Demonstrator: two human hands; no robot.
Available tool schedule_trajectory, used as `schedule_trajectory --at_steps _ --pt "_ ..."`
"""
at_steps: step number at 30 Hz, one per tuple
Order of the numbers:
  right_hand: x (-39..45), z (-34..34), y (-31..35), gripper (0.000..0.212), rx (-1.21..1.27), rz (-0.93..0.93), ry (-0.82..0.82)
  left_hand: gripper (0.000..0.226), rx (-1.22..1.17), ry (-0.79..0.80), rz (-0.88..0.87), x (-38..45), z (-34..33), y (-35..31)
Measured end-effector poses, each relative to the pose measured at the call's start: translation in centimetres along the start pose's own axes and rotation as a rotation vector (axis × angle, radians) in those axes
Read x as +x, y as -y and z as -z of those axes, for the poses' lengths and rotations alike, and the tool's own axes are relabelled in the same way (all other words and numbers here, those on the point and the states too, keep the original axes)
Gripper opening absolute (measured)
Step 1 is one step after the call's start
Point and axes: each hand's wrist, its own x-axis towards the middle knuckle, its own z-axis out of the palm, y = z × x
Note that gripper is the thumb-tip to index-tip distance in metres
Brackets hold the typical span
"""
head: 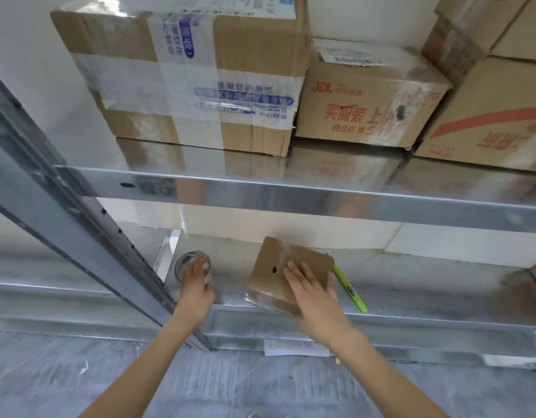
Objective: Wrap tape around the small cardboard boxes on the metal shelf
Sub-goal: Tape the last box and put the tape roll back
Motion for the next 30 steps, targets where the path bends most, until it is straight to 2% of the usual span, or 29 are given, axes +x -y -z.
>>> schedule_trajectory --at_steps 2,4,6,9,11,15,21,23,26,30 --pt "0.0 0.5 -1.5 0.098 0.013 0.050 0.078 0.051 -0.329 -0.001 0.024 -0.9 -0.5 -2.3" --pt "0.3 0.8 -2.1 0.098 0.022 0.101 0.188 0.062 -0.527 0.195 0.103 -1.3 -1.5 -5.1" --pt "1.4 1.7 -1.9 0.090 0.180 0.091 0.223 0.074 -0.593 0.382 0.178 -1.5 -3.0 -7.0" --pt "5.0 3.3 -0.6 0.063 0.507 -0.047 -0.012 0.059 -0.695 0.434 0.212 -1.9 -5.0 -7.5" --pt "7.2 3.4 0.4 0.062 0.443 -0.089 -0.079 0.055 -0.734 0.418 0.231 -2.2 -5.4 -7.4" --pt "8.6 0.6 1.1 0.062 0.031 -0.083 -0.096 0.052 -0.741 0.412 0.251 -2.0 -5.3 -7.7" --pt "5.0 -0.5 1.0 0.061 -0.041 0.061 -0.101 0.050 -0.796 0.375 0.295 -2.4 -5.3 -8.0" --pt "1.6 -1.5 1.5 0.064 -0.020 0.134 -0.130 0.051 -0.822 0.398 0.327 -2.2 -5.3 -8.3" --pt "-1.4 -3.1 1.3 0.058 0.033 0.221 -0.163 0.053 -0.821 0.458 0.350 -1.6 -4.9 -8.9" --pt "-1.4 -2.9 1.5 0.068 -0.031 0.215 -0.211 0.048 -0.794 0.505 0.315 -1.4 -4.5 -9.3"
